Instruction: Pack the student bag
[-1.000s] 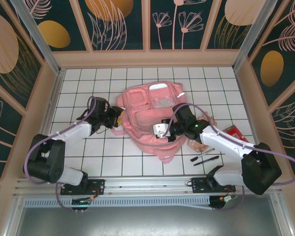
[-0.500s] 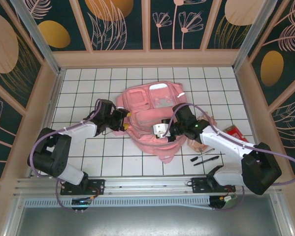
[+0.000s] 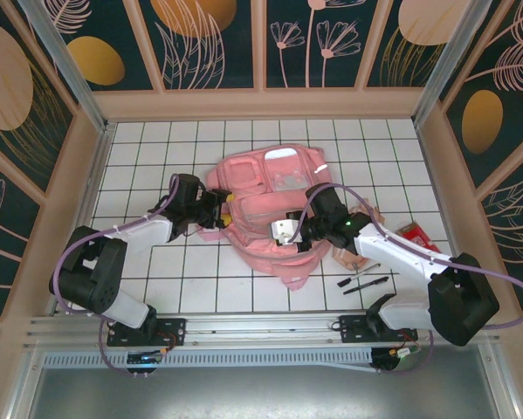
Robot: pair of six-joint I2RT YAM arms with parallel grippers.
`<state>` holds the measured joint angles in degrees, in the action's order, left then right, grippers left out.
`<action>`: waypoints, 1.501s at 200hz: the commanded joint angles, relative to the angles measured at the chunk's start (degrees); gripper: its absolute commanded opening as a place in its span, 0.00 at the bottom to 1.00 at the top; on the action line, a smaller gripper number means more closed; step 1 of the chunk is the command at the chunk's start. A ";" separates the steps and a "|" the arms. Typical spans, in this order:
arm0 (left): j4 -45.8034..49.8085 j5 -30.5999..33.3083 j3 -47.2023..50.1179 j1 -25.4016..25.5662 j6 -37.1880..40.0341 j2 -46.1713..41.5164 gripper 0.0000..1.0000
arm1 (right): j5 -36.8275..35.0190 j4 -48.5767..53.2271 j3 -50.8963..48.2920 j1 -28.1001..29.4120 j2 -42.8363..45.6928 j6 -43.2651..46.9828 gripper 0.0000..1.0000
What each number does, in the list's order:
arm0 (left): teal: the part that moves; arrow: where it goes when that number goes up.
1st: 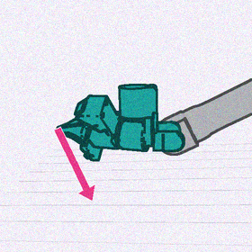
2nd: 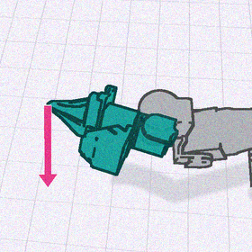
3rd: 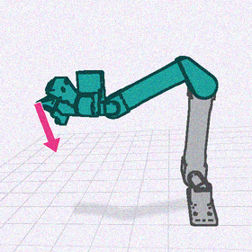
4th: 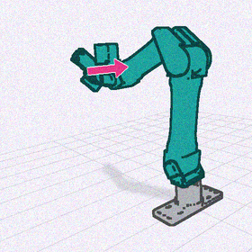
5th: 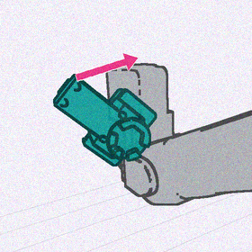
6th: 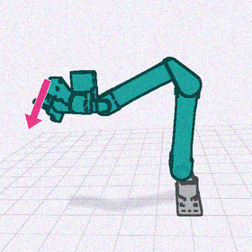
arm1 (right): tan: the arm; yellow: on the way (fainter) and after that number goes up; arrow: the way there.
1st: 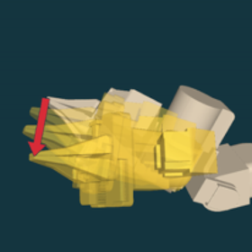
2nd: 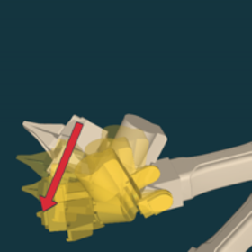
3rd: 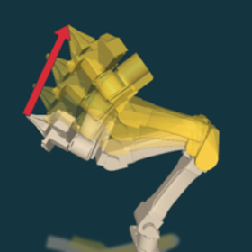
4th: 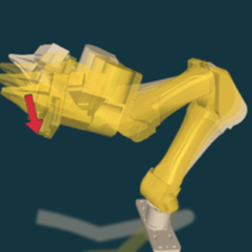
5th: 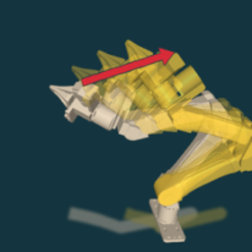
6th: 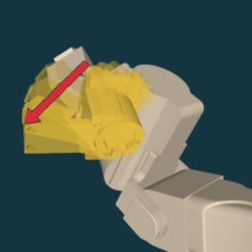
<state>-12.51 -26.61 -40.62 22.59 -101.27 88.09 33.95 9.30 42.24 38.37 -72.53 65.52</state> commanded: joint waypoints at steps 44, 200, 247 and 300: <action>-9.10 -0.64 -1.10 -0.63 -7.47 6.57 0.47 | 2.43 -0.76 -0.71 1.22 2.26 0.47 0.00; 1.37 4.03 -7.54 -10.55 12.24 10.43 0.42 | 1.16 -1.04 -1.77 1.88 3.09 0.43 0.00; 15.68 11.25 -16.97 -10.37 51.24 1.20 0.58 | 7.31 -6.50 1.16 -2.41 2.41 -11.34 0.33; 15.63 5.78 -15.82 5.71 95.63 -7.58 0.62 | 1.07 -18.75 -1.92 -6.05 8.09 -29.86 0.99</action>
<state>0.64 -16.27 -57.12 19.75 -36.45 82.74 37.52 0.47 41.82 34.00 -69.45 48.53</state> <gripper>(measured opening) 0.615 0.672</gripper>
